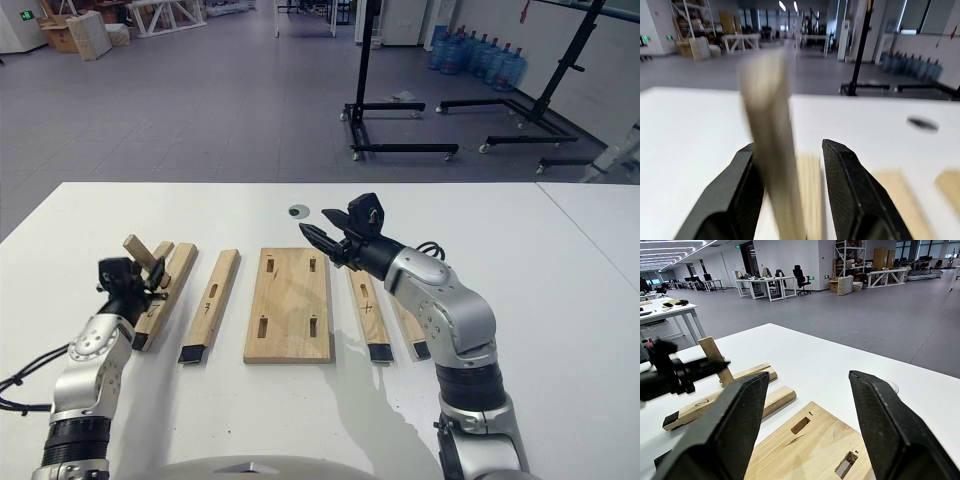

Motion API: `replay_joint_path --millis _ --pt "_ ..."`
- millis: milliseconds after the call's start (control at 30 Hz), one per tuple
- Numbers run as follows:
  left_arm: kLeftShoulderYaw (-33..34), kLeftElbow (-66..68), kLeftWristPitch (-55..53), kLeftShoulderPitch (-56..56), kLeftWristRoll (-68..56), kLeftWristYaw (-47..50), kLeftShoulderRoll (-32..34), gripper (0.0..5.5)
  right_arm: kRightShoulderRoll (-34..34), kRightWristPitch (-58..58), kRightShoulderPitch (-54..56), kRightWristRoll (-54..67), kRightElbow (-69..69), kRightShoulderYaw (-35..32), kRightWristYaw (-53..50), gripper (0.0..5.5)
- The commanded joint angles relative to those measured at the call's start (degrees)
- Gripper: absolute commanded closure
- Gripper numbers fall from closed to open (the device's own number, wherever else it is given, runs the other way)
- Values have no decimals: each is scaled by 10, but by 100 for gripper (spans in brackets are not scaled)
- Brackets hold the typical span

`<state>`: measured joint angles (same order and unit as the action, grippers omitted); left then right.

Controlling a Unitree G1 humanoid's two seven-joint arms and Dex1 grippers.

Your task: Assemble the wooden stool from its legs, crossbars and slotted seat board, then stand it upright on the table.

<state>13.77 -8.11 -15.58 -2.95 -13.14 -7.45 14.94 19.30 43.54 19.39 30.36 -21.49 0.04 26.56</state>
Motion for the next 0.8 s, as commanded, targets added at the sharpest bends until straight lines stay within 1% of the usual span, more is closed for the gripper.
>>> replay_joint_path --millis 33,133,200,367,567,800 --pt "24 -137 -121 -68 -13 40 37 364 -2 2 -1 4 -10 2 -3 258" --pt "29 -182 -180 -103 -15 51 53 364 -5 1 -1 5 -10 2 -5 258" --pt "29 -188 -215 -139 -12 57 68 364 -6 0 -1 4 -10 3 -6 258" --pt "25 -136 -262 -217 -13 55 82 364 -12 -2 1 1 -8 5 -8 258" --pt "51 -32 -258 -265 -39 28 82 364 -13 -2 5 0 -4 5 -6 258" --pt "43 -2 -225 -267 -29 22 83 364 -10 0 4 1 -6 5 -5 258"
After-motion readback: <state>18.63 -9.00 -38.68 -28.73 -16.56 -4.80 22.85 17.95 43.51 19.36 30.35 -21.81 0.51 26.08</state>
